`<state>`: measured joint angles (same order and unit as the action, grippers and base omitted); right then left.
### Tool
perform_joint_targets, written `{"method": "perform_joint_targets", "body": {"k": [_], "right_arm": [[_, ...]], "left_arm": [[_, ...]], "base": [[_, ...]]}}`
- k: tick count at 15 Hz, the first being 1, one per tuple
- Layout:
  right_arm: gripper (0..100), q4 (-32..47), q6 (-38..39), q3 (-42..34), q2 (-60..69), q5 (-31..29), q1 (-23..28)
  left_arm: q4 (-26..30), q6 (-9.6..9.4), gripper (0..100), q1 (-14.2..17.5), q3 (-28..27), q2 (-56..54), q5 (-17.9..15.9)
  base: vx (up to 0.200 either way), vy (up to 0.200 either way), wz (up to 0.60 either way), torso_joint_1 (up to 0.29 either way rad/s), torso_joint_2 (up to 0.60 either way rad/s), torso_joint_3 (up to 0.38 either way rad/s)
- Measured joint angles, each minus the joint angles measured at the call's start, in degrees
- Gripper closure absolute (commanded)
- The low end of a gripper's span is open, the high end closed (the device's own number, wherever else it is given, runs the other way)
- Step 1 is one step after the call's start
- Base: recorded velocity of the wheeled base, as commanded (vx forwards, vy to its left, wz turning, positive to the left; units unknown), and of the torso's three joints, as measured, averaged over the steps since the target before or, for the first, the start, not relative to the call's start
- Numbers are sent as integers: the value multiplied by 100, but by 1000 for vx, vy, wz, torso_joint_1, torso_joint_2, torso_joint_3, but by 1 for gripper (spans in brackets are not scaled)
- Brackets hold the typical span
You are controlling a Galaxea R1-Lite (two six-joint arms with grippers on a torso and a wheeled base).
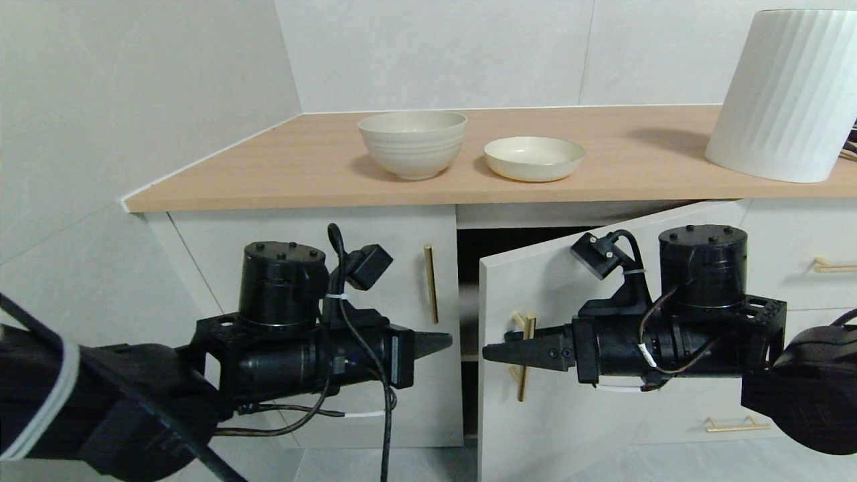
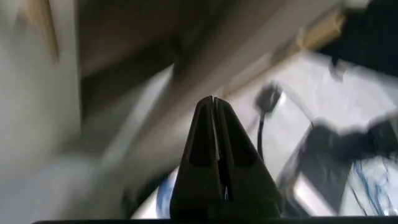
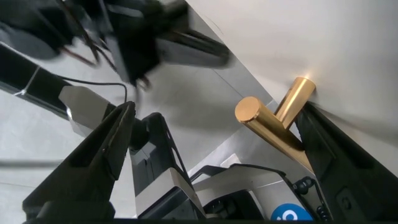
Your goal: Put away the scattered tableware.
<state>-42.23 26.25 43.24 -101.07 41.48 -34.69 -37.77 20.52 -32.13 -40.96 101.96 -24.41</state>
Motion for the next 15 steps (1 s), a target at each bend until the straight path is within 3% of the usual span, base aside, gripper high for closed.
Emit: {"method": "perform_joint_targets", "body": {"k": [1, 5, 10, 13, 15], "right_arm": [[0, -2, 0, -9, 0, 0, 0], [0, -2, 0, -49, 0, 0, -2], [0, 29, -249, -217, 33, -18, 11], [0, 35, -323, -405, 207, -62, 160], [0, 38, -332, -590, 364, -276, 210]], "left_arm": [[-373, 88, 100, -59, 117, 223, 145], [-1635, 135, 100, -184, 174, 1028, 708], [-3484, 143, 100, -374, 22, 1794, 875], [-3455, 102, 100, -479, -305, 1970, 875], [-3362, -40, 100, -553, -653, 2029, 875]], "base": [[0, 0, 0, 0, 0, 0], [0, 0, 0, 0, 0, 0], [0, 0, 0, 0, 0, 0], [0, 0, 0, 0, 0, 0], [0, 0, 0, 0, 0, 0]]}}
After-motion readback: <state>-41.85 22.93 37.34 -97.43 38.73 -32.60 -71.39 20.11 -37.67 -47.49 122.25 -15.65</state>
